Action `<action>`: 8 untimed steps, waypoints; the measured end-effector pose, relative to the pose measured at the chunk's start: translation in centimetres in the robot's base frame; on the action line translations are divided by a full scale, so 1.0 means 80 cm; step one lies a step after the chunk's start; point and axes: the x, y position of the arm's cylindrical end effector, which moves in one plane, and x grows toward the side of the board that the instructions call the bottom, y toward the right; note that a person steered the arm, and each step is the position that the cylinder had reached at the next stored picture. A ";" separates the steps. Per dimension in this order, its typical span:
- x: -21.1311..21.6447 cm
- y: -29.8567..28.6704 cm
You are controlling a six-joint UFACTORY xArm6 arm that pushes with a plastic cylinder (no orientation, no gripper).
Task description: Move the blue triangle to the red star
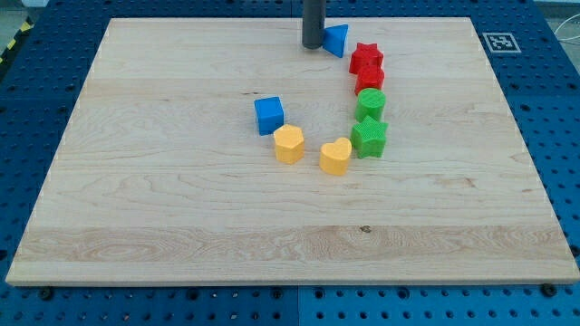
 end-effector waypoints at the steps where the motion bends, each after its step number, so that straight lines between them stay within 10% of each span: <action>1: 0.000 0.026; 8: -0.016 0.050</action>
